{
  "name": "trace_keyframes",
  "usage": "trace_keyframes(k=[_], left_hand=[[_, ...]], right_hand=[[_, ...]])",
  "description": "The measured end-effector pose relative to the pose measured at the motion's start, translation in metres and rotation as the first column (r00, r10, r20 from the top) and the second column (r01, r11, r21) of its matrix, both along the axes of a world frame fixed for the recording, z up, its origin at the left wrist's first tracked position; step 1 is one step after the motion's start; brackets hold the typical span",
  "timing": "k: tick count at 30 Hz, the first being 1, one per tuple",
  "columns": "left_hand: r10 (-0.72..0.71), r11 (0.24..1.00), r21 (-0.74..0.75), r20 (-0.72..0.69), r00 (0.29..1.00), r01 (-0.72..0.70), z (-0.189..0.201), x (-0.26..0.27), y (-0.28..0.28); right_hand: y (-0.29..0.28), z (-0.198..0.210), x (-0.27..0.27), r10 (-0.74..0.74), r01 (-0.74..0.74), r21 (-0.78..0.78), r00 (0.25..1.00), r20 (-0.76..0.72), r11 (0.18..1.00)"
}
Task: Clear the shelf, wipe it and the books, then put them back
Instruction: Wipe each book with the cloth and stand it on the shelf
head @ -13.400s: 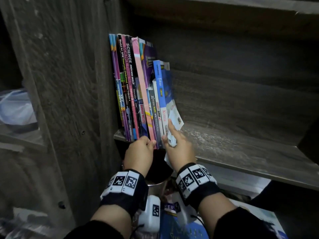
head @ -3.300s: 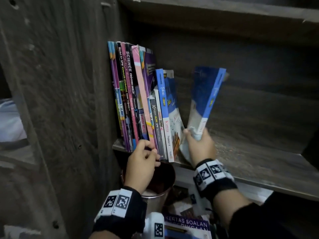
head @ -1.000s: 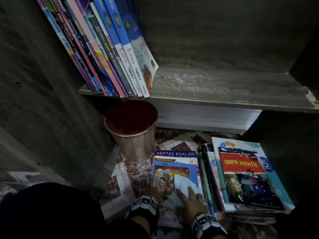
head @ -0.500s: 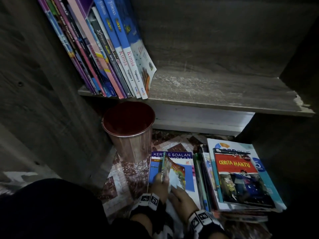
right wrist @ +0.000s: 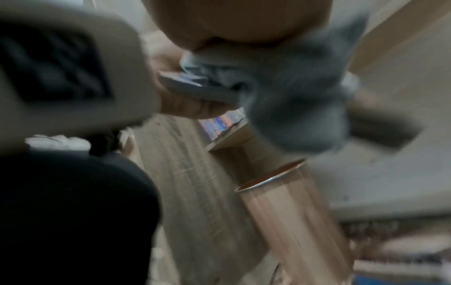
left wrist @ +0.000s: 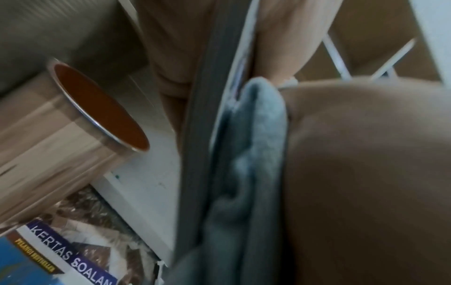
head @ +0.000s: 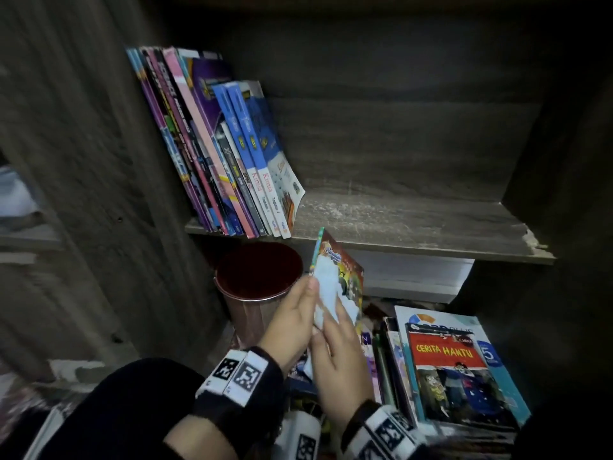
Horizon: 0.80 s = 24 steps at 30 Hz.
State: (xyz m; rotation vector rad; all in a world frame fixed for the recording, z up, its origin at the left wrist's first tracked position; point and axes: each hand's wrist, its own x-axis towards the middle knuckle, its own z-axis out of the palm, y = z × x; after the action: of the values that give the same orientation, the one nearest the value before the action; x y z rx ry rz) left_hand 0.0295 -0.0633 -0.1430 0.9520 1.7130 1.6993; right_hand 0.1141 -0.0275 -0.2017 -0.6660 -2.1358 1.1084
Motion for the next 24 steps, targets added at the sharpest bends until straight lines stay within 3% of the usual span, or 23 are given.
trace_keyframes(k=[2,5,6,9,12,16,19,22,24], left_hand=[[0.014,0.999,0.043,0.006,1.0,-0.015,0.003,0.008,-0.01],[-0.03,0.996,0.083,0.023,0.999,0.028,0.008,0.026,-0.017],[-0.053,0.994,0.099,0.045,0.998,0.048,0.008,0.031,-0.017],[-0.054,0.991,0.126,0.056,0.997,0.047,0.011,0.042,-0.019],[-0.047,0.997,0.071,0.07,0.996,0.042,0.005,0.048,-0.02],[-0.042,0.999,0.023,0.044,0.998,0.041,0.007,0.048,-0.021],[0.01,0.997,0.08,0.049,0.999,-0.014,0.016,0.039,-0.02],[0.096,0.986,0.131,0.083,0.992,-0.107,0.014,0.028,-0.016],[0.078,0.987,0.129,0.105,0.991,-0.091,0.011,0.026,-0.015]], right_hand=[[0.01,0.01,0.003,-0.034,0.034,0.037,0.999,-0.02,0.999],[0.047,0.03,0.018,-0.205,0.199,-0.073,0.975,-0.09,0.977],[0.052,0.036,0.025,-0.228,0.228,-0.018,0.972,-0.063,0.974],[0.027,0.046,0.044,-0.056,0.033,0.237,0.994,0.094,0.971],[0.004,0.039,0.051,0.059,-0.124,0.311,0.976,0.209,0.942],[0.055,0.04,0.034,-0.062,0.063,0.051,0.998,-0.014,0.997],[0.069,0.04,0.033,-0.182,0.182,0.008,0.983,0.034,0.983],[0.03,0.032,0.037,-0.083,0.087,-0.096,0.995,0.05,0.992],[0.004,0.027,0.04,0.027,-0.026,-0.016,0.996,0.09,1.0]])
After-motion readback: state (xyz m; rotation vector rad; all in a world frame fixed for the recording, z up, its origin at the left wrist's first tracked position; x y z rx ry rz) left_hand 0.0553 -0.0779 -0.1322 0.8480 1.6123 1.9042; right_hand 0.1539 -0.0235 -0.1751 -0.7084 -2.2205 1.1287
